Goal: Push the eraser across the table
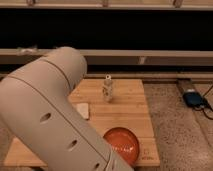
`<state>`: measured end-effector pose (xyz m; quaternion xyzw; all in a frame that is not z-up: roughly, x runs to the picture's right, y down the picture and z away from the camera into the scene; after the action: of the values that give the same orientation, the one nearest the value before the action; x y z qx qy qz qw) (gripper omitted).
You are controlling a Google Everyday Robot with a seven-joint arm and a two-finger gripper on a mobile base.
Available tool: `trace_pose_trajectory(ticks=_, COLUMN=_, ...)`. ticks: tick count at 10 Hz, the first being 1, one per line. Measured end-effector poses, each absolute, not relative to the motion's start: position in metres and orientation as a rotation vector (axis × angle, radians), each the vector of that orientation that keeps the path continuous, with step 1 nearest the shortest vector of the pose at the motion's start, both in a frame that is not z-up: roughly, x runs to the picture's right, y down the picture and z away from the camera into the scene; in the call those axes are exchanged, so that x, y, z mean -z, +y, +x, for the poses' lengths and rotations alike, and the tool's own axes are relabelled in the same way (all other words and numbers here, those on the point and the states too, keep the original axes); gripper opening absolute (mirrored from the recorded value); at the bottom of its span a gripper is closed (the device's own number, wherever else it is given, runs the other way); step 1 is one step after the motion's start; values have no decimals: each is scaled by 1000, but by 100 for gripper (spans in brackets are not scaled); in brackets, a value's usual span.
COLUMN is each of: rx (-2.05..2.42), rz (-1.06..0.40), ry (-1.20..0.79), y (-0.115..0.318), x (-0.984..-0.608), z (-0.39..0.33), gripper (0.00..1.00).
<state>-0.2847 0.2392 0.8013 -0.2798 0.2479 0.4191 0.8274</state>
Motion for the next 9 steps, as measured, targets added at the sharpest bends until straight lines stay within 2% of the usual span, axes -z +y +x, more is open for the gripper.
trace_pose_trajectory(ticks=9, rx=-964, rz=-597, ry=583, y=215, x=-833, z=-258, gripper=0)
